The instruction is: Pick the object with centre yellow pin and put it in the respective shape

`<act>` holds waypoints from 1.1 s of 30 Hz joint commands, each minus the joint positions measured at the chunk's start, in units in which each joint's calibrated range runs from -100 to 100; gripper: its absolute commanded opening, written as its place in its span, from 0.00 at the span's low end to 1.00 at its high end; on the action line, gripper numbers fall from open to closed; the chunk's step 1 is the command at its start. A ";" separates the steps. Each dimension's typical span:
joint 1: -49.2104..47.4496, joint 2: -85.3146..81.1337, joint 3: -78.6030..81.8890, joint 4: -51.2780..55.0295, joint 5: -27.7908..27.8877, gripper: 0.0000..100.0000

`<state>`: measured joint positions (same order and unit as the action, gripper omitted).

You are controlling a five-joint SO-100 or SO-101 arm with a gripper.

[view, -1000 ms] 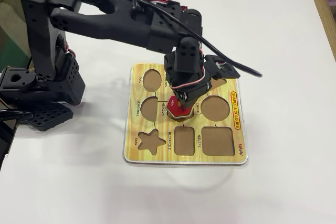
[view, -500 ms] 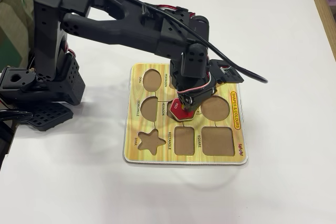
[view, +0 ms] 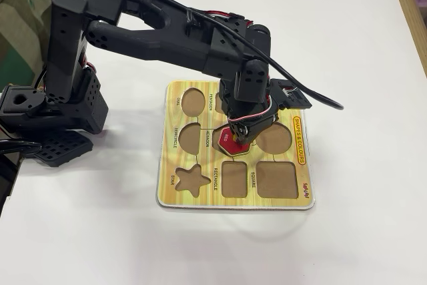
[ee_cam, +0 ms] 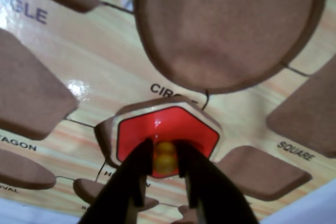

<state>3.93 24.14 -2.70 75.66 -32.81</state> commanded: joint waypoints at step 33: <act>-0.32 -6.32 9.26 -0.47 -5.79 0.02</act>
<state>3.84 20.10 6.12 75.06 -37.60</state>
